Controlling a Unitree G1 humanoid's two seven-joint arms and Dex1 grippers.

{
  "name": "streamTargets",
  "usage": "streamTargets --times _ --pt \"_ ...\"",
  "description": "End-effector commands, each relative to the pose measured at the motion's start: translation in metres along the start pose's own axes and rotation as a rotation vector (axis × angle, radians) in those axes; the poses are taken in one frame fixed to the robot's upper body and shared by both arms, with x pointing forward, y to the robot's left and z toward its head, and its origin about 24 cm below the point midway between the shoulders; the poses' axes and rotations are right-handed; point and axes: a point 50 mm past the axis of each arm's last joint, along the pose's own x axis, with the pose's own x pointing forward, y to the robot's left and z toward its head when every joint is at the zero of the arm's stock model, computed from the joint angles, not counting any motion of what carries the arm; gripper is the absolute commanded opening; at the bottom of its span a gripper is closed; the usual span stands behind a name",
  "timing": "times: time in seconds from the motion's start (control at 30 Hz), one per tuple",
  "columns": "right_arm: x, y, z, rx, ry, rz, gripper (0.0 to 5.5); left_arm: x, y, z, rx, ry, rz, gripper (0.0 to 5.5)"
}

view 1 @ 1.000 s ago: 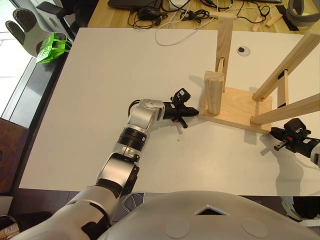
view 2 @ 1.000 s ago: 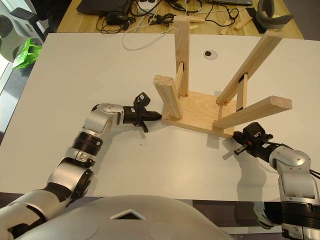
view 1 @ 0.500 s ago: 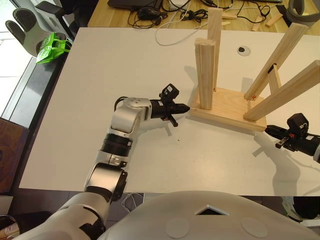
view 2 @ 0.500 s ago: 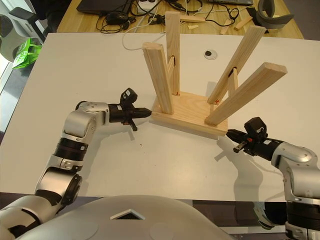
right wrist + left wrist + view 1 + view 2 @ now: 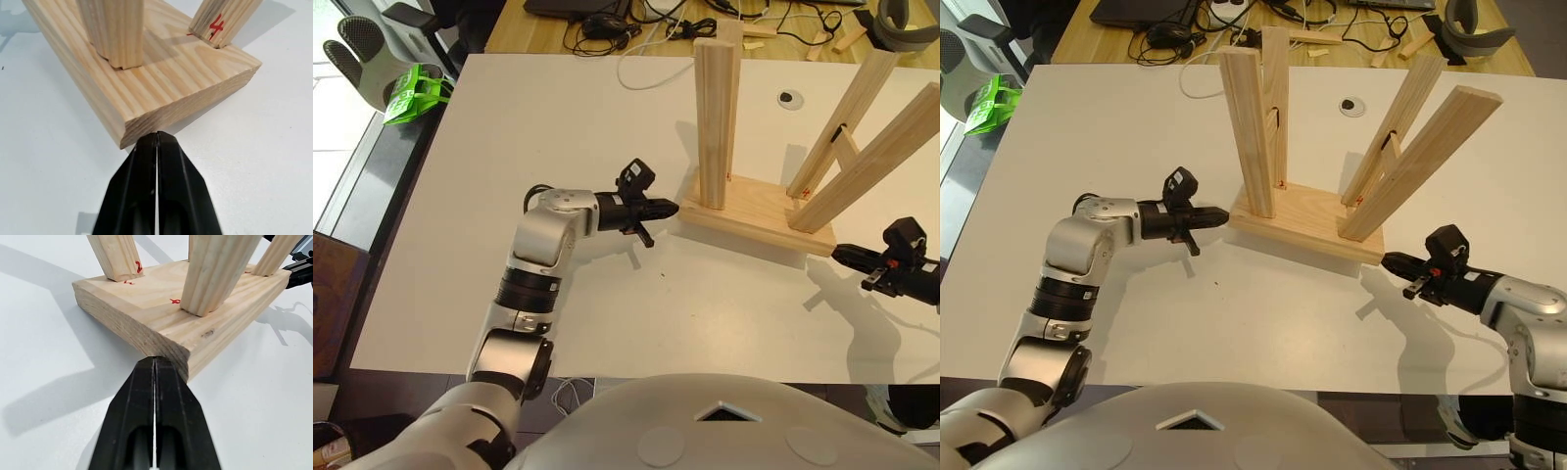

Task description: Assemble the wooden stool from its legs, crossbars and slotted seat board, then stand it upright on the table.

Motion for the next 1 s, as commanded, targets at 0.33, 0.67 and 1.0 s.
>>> streamTargets --times 0.33,0.67,1.0 --pt "0.010 0.028 0.032 0.001 -0.176 0.256 0.00 0.013 -0.040 0.021 -0.008 -0.115 -0.254 0.04" --pt "0.011 0.041 0.047 0.014 -0.194 0.300 0.00 0.005 -0.045 0.029 -0.008 -0.144 -0.264 0.04" --pt "0.009 0.048 0.063 0.034 -0.240 0.342 0.00 -0.004 -0.049 0.037 0.002 -0.180 -0.272 0.04"
